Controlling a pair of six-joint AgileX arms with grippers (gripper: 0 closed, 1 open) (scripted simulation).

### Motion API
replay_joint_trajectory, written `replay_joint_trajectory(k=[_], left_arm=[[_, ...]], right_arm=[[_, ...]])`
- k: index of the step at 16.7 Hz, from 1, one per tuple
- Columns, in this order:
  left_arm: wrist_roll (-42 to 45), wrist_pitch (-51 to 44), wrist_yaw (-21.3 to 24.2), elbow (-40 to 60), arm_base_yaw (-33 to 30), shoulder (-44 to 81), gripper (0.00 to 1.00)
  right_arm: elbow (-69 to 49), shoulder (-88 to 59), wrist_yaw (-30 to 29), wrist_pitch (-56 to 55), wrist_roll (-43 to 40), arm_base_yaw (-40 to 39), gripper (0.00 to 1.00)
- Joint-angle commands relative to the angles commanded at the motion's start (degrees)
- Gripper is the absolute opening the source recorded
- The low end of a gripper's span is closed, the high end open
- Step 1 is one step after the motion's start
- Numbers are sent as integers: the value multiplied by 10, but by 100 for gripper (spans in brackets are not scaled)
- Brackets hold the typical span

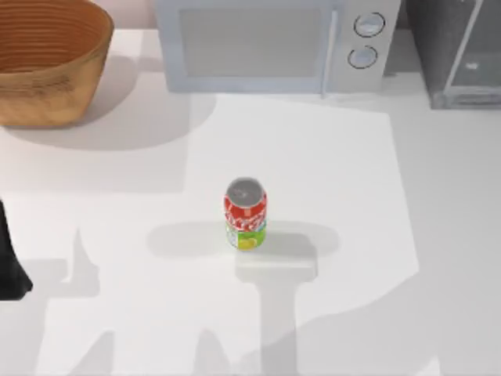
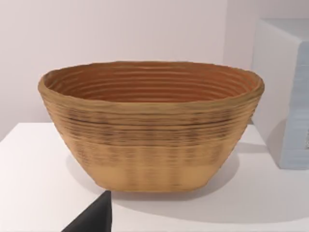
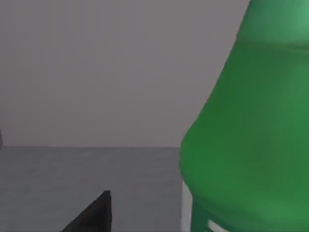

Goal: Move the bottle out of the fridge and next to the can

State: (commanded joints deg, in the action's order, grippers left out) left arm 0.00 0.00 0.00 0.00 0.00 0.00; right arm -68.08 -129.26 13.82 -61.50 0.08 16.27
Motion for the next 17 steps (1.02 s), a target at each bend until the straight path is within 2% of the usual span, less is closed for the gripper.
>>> replay_joint_trajectory(k=[5,17], left_arm=[[0,0,0,0,0,0,100],[0,0,0,0,0,0,100]], right_arm=[[-13,-7,-2,7,0,-2,100],[-13,-7,-2,7,0,-2,10]])
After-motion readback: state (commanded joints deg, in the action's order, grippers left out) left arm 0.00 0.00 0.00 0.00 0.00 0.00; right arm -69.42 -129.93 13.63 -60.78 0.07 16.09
